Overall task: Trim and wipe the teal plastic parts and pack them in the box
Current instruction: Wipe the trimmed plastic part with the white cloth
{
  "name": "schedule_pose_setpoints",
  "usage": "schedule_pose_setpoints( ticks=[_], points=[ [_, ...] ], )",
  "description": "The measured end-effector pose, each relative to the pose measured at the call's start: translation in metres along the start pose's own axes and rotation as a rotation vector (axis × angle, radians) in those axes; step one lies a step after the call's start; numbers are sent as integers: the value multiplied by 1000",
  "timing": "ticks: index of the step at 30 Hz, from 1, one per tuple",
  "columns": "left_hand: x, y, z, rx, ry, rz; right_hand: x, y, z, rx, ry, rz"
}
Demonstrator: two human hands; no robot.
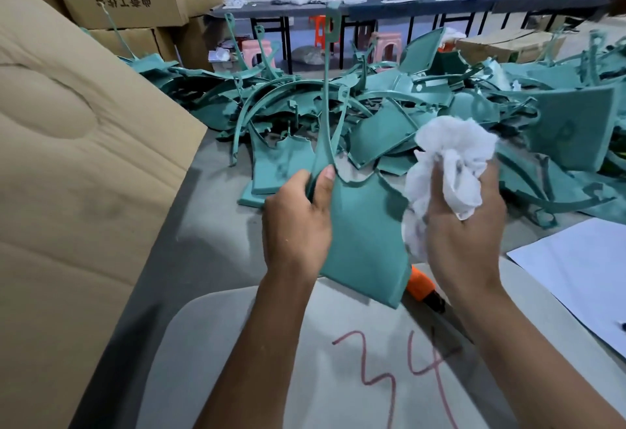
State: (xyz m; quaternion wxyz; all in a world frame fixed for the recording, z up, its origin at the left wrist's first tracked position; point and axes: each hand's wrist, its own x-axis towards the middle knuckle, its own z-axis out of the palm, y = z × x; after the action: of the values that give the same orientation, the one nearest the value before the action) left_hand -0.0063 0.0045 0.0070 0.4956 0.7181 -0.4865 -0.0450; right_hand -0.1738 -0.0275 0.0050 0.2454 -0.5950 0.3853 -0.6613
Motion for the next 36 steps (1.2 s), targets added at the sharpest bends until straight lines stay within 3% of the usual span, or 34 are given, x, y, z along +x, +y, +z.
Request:
schedule_pose_setpoints(
  ticks=[4,6,9,10,13,17,23,27,32,36],
  points=[
    [-2,1,3,28,95,-82,-18,-6,12,-25,-486,151],
    [-3,1,3,21,116,-82,-20,-11,16,127,-548,240],
    [-1,0,0,12,144,-29,-11,-14,16,628,-427,436],
    [-1,-1,-2,22,141,1,-9,-12,15,681,-392,476],
    [2,-6,-7,86,110,41,-11,-10,19,594,-372,434],
    [2,-9,-6,24,66,29,-10,-3,17,294,-306,203],
    [1,-7,0,-50,89,-39,-16,0,17,49,-92,-34],
    [0,-8,1,-30,117,-111,-13,-5,14,156,57,55],
    [0,-5,5,-113,81,-72,-11,-8,13,38,186,14],
    [7,-10,6,-444,-109,-168,9,2,2,480,389,363]
  ],
)
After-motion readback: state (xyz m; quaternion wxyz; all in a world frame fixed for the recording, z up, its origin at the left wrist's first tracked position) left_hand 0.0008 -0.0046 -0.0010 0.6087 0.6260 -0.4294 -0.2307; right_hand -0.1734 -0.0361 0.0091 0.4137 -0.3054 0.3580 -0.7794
